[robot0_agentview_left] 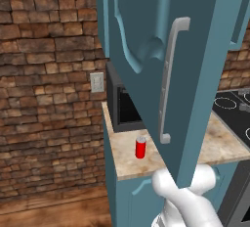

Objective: Sort all alcoholic drinks to one cabinet, and non-alcoholic drinks to the other.

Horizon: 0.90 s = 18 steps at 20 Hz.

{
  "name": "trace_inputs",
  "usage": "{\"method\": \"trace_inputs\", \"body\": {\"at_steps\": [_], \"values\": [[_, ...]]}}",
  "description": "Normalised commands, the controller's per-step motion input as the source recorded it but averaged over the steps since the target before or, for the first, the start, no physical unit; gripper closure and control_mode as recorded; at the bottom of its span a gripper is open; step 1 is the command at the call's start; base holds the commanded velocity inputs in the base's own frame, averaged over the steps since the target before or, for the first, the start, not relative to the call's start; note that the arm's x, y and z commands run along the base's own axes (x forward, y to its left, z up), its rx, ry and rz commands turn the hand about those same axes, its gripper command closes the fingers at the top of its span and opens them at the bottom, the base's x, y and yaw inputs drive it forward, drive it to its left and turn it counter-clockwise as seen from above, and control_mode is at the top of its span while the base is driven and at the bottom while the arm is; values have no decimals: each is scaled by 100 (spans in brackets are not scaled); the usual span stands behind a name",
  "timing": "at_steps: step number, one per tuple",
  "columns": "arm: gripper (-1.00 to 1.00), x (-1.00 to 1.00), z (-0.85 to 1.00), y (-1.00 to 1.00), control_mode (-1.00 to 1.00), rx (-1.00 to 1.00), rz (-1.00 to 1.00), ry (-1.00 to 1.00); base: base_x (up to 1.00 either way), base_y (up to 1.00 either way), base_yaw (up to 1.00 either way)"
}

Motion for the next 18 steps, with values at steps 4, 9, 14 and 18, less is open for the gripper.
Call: {"method": "trace_inputs", "body": {"at_steps": [4,9,14,18], "values": [[-100,1,-46,7,-100,-2,0,0,0,0,0],[-100,1,-36,6,-100,0,0,0,0,0,0],[-100,4,-27,4,-100,0,0,0,0,0,0],[-100,13,-30,11,-100,0,0,4,0,0,0]]}}
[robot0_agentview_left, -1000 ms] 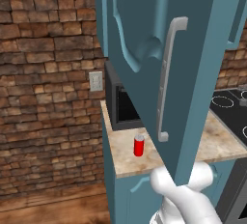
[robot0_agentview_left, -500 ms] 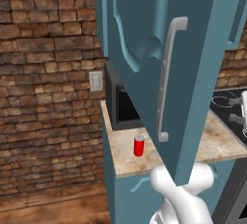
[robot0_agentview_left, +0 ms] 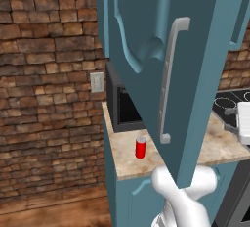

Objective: Sort all alcoholic drinks to one cabinet, and non-alcoholic drinks to the other.

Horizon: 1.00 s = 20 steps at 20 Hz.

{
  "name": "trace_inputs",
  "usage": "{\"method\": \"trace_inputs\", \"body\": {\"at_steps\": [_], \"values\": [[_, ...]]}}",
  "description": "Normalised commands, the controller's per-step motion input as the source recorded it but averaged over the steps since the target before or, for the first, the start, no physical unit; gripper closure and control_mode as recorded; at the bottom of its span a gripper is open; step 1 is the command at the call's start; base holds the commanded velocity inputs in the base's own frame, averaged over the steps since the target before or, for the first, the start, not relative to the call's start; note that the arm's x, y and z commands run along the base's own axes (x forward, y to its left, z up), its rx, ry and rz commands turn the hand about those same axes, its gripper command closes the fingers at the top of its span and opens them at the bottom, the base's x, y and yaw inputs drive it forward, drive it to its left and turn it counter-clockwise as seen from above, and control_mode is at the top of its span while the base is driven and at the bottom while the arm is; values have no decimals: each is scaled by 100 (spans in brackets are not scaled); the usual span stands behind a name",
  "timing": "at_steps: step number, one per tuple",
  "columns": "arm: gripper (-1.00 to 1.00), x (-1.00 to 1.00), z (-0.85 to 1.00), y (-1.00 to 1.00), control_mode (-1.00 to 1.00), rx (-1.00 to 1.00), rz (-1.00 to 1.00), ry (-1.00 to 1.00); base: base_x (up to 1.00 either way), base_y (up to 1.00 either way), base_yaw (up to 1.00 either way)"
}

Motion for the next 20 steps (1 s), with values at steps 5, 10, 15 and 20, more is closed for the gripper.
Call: {"method": "trace_inputs", "body": {"at_steps": [5,10,15,20], "values": [[-100,20,-24,10,-100,0,0,5,0,0,0],[-100,25,-18,2,-100,0,0,4,0,0,0],[-100,27,-16,1,-100,0,0,3,0,0,0],[-100,21,-20,0,-100,0,0,0,0,0,0]]}}
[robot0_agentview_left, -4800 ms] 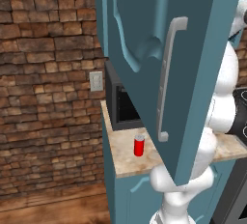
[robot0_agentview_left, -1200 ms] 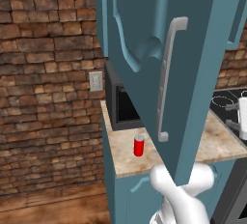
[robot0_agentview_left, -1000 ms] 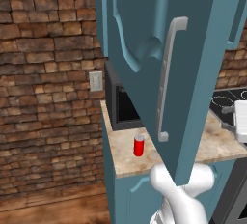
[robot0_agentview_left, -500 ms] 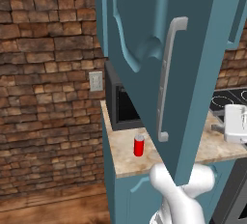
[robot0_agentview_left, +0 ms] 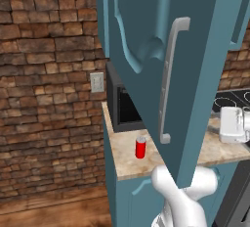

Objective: Sort all alcoholic drinks to one cabinet, and non-alcoholic drinks to the other.

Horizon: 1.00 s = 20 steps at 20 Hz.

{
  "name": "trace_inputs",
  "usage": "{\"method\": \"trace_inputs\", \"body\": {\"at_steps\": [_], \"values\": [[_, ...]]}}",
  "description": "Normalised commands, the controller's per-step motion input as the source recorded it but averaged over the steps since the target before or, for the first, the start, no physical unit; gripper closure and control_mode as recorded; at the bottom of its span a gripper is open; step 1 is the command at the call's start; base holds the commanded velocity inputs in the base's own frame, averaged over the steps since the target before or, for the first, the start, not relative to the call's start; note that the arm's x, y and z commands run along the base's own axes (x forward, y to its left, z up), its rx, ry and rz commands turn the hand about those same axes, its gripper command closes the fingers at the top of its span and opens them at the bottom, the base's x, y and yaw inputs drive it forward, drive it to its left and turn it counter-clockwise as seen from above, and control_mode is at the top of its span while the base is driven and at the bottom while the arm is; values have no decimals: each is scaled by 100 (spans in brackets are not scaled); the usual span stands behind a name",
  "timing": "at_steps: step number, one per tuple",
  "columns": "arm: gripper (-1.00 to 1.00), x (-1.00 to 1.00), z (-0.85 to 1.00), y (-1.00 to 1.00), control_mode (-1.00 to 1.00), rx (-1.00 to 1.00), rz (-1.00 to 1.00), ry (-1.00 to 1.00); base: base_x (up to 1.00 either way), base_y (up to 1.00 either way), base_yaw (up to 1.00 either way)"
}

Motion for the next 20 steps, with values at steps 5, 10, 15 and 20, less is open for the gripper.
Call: {"method": "trace_inputs", "body": {"at_steps": [5,10,15,20], "values": [[-100,23,-23,1,-100,0,0,0,0,0,0],[-100,19,-27,1,-100,0,0,1,0,0,0],[-100,18,-19,0,-100,0,0,1,0,0,0],[-100,25,-19,4,-100,0,0,3,0,0,0]]}}
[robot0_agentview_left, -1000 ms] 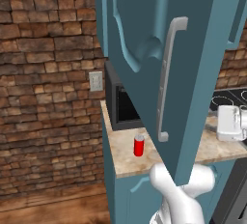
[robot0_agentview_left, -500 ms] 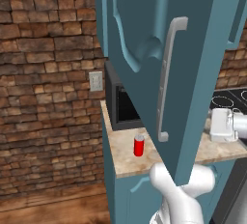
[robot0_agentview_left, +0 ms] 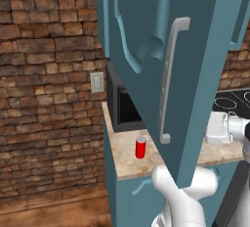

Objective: Sort all alcoholic drinks to one cabinet, and non-alcoholic drinks to the other.

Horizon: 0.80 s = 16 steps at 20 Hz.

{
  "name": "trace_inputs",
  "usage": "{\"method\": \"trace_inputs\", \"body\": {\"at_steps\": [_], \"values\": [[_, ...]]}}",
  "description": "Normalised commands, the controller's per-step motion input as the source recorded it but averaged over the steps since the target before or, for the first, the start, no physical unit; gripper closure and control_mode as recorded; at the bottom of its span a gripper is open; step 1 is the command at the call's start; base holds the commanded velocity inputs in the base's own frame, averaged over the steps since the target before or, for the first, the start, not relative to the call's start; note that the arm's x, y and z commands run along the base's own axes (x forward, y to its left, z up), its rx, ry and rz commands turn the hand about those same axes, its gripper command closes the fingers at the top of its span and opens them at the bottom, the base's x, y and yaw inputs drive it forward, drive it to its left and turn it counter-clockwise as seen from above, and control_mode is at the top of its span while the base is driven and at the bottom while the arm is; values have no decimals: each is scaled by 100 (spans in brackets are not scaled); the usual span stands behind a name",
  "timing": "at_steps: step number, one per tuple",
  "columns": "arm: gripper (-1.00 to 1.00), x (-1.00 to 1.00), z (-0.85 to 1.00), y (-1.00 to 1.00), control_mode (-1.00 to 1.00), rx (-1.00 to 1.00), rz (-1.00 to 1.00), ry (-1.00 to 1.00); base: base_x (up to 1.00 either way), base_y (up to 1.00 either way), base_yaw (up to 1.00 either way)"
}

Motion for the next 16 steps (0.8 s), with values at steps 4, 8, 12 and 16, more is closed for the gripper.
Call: {"method": "trace_inputs", "body": {"at_steps": [4,8,12,16], "values": [[-100,24,-20,3,-100,0,0,4,0,0,0],[-100,21,-18,0,-100,0,0,1,0,0,0],[-100,25,-18,0,-100,0,0,0,0,0,0],[-100,30,-19,0,-100,0,0,1,0,0,0]]}}
